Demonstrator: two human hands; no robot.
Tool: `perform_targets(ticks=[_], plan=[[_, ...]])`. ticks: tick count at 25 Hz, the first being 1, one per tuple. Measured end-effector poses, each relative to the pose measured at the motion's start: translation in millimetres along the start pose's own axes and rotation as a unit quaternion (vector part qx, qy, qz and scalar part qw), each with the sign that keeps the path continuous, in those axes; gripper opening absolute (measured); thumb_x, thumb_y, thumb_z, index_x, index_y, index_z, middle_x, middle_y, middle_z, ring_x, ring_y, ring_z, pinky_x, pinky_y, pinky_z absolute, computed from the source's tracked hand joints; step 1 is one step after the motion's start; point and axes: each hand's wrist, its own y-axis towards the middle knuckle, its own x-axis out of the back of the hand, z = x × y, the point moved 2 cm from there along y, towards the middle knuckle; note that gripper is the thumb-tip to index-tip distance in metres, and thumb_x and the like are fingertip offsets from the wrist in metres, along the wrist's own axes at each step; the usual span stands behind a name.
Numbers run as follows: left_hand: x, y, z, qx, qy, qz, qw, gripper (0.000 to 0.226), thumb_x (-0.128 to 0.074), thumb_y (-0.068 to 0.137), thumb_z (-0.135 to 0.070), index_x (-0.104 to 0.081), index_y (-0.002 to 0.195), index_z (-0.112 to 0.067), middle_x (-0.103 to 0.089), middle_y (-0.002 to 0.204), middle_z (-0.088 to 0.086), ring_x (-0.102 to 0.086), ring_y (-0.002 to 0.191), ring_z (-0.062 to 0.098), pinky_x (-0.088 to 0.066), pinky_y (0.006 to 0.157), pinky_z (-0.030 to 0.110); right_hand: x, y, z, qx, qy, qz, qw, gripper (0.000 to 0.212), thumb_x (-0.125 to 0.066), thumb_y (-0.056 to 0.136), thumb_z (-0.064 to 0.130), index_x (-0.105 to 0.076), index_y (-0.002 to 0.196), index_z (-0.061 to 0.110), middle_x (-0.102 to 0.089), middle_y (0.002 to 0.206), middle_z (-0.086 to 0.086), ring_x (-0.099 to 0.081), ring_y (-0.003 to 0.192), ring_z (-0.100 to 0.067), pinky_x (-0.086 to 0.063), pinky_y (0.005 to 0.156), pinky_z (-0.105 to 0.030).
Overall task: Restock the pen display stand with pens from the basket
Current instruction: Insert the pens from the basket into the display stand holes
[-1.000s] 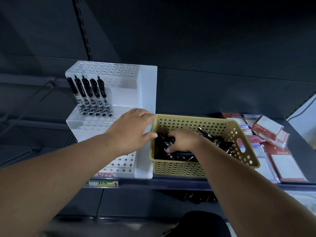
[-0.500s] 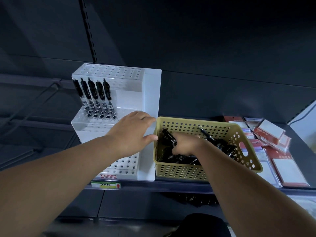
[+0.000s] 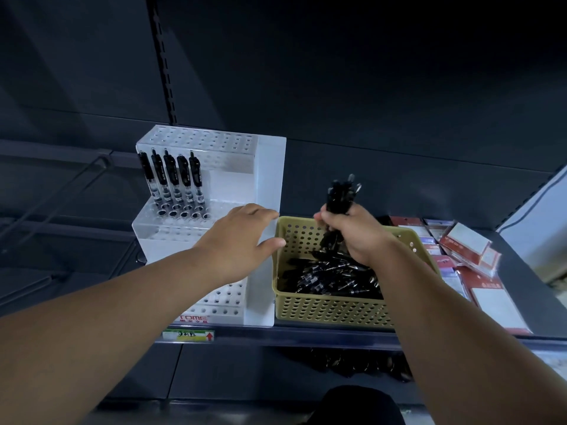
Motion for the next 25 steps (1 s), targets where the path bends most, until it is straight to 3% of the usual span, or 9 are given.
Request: perform_targets(ticks=[3, 6, 10, 13, 16, 20, 21, 23, 25], plan=[[4.4, -3.2, -7.1, 0.008, -0.038, -0.006, 0.999, 0.052, -0.043, 0.097, -0.044, -0.036, 0.145, -0.024, -0.038, 0.148, -0.003, -0.033, 0.136, 0.016, -0.028, 0.109, 0.030, 9.8, -7.3, 18.1, 0.003, 0.186, -0.063, 0.981, 0.008, -0.055, 0.096, 0.006, -0.057, 0.096, 0.014, -0.064, 0.095, -0.005, -0.061, 0.100, -0.022, -0.046, 0.090, -0.037], [10.1, -6.9, -16.1, 0.027, -0.104, -0.010, 0.994, 0.051, -0.044, 0.097, -0.043, -0.038, 0.144, -0.024, -0.039, 0.148, -0.003, -0.038, 0.134, 0.015, -0.029, 0.105, 0.027, 13.0, -22.2, 39.8, -0.014, 0.271, -0.075, 0.960, 0.007, -0.056, 0.096, 0.005, -0.057, 0.099, 0.012, -0.064, 0.094, -0.005, -0.065, 0.098, -0.023, -0.050, 0.083, -0.036], [18.4, -12.2, -28.0, 0.041, -0.199, -0.016, 0.979, 0.054, -0.050, 0.094, -0.046, -0.040, 0.142, -0.024, -0.044, 0.145, -0.004, -0.043, 0.130, 0.014, -0.033, 0.104, 0.026, -9.1, -52.1, 69.8, -0.024, 0.242, 0.004, 0.970, 0.019, -0.059, 0.094, 0.011, -0.057, 0.112, 0.009, -0.073, 0.104, -0.009, -0.066, 0.107, -0.026, -0.049, 0.092, -0.042], [24.9, -20.0, -33.3, 0.062, -0.320, -0.003, 0.945, 0.050, -0.058, 0.089, -0.045, -0.050, 0.132, -0.022, -0.057, 0.128, -0.006, -0.054, 0.118, 0.015, -0.041, 0.100, 0.031, -39.4, -79.0, 87.7, -0.049, 0.246, 0.065, 0.966, 0.016, -0.057, 0.095, 0.012, -0.057, 0.108, 0.002, -0.069, 0.115, -0.012, -0.062, 0.106, -0.027, -0.052, 0.083, -0.041], [28.8, -34.8, -28.3, 0.084, -0.410, 0.035, 0.908, 0.036, -0.066, 0.085, -0.041, -0.059, 0.114, -0.020, -0.067, 0.108, -0.002, -0.062, 0.103, 0.015, -0.046, 0.092, 0.031, -69.1, -99.8, 92.7, -0.113, 0.266, 0.111, 0.951, 0.013, -0.057, 0.094, 0.011, -0.060, 0.096, -0.001, -0.067, 0.093, -0.015, -0.063, 0.097, -0.030, -0.052, 0.086, -0.038], [28.0, -61.5, -8.7, 0.088, -0.400, 0.063, 0.910, 0.018, -0.063, 0.089, -0.033, -0.060, 0.104, -0.024, -0.069, 0.102, 0.002, -0.065, 0.098, 0.020, -0.050, 0.091, 0.039, -102.5, -112.5, 85.8, -0.159, 0.237, 0.128, 0.950, 0.012, -0.058, 0.093, 0.011, -0.062, 0.093, 0.000, -0.069, 0.074, -0.014, -0.063, 0.090, -0.029, -0.045, 0.100, -0.041], [28.3, -67.3, -4.0, 0.088, -0.396, 0.062, 0.912, 0.015, -0.060, 0.092, -0.032, -0.058, 0.105, -0.023, -0.068, 0.099, 0.002, -0.065, 0.093, 0.021, -0.052, 0.086, 0.040, -110.9, -115.0, 85.0, -0.165, 0.235, 0.133, 0.949, 0.012, -0.058, 0.093, 0.011, -0.063, 0.091, 0.001, -0.069, 0.075, -0.014, -0.063, 0.090, -0.028, -0.045, 0.100, -0.040], [30.1, -77.0, 3.8, 0.094, -0.397, 0.057, 0.911, 0.006, -0.053, 0.096, -0.028, -0.055, 0.100, -0.023, -0.062, 0.085, -0.002, -0.059, 0.075, 0.014, -0.048, 0.066, 0.030, -125.9, -118.4, 85.6, -0.173, 0.242, 0.138, 0.945, 0.014, -0.056, 0.095, 0.013, -0.063, 0.087, 0.004, -0.066, 0.076, -0.012, -0.062, 0.082, -0.025, -0.048, 0.081, -0.037], [32.2, -83.0, 13.0, 0.107, -0.402, 0.044, 0.908, 0.005, -0.051, 0.097, -0.026, -0.053, 0.097, -0.022, -0.061, 0.085, -0.001, -0.056, 0.076, 0.012, -0.042, 0.064, 0.026, -138.5, -119.2, 86.9, -0.180, 0.260, 0.134, 0.939, 0.020, -0.053, 0.097, 0.019, -0.061, 0.083, 0.007, -0.062, 0.078, -0.011, -0.059, 0.077, -0.025, -0.043, 0.074, -0.035]])
